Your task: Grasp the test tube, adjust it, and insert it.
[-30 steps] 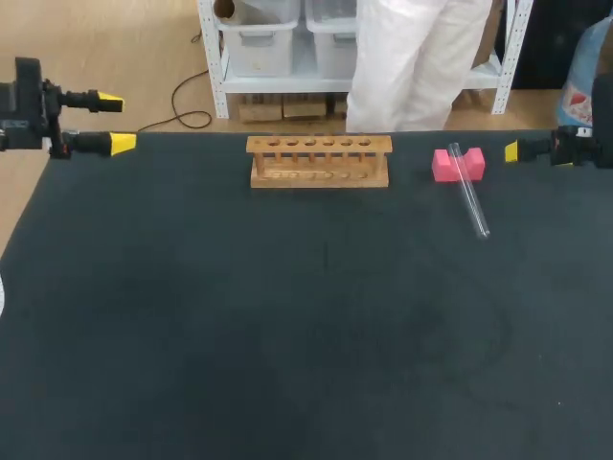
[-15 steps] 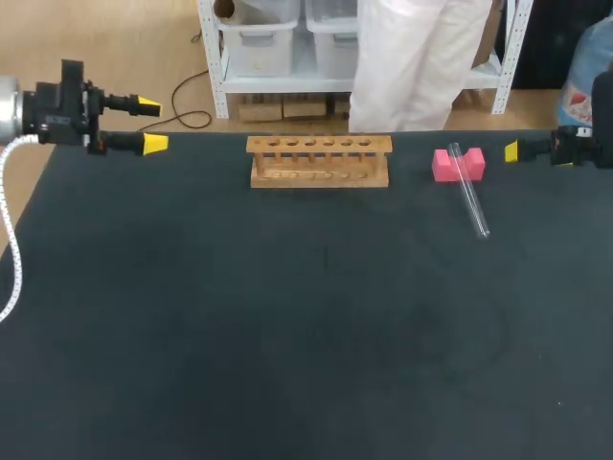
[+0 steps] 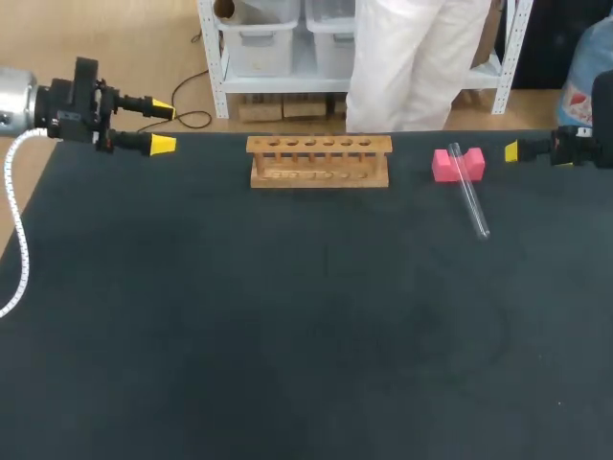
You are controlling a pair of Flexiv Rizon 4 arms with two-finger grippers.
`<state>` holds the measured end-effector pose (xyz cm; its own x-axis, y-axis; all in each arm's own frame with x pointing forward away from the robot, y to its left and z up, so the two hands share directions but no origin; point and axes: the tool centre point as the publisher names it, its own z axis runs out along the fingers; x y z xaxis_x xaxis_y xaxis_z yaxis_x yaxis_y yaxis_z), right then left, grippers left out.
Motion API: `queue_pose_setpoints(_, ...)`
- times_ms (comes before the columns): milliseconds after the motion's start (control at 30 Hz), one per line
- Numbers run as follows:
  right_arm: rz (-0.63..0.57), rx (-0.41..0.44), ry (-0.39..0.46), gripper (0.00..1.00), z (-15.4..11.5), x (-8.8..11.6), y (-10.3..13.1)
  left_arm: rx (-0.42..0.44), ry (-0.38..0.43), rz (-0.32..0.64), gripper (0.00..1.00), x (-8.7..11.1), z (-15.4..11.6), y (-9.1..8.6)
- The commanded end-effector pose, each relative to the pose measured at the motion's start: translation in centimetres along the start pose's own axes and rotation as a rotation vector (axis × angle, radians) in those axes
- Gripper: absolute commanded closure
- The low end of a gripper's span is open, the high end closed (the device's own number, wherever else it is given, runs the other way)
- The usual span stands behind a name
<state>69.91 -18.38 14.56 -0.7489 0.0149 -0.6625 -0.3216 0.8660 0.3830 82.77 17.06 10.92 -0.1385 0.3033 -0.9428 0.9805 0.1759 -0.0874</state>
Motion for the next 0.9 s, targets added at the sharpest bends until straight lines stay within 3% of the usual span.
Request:
queue_pose_setpoints(33,0.000,0.009,0.001,0.00,-0.1,0.0,0.2,-0.005,-0.001,0.001,0.00,0.0,0.0,-0.2)
queue_pose_setpoints(333,0.000,0.009,0.001,0.00,-0.1,0.0,0.2,-0.005,-0.001,0.001,0.00,0.0,0.0,-0.2)
queue_pose_setpoints(433,-0.083,0.120,0.120,0.00,0.1,0.2,-0.2,-0.005,-0.001,0.001,0.00,0.0,0.0,-0.2)
queue_pose_setpoints(567,-0.128,0.241,0.152,0.00,0.6,0.0,-0.4,-0.005,-0.001,0.001,0.00,0.0,0.0,-0.2)
queue_pose_setpoints(900,-0.171,0.446,0.069,0.00,2.7,-0.9,-0.9,-0.005,-0.001,0.001,0.00,0.0,0.0,-0.2)
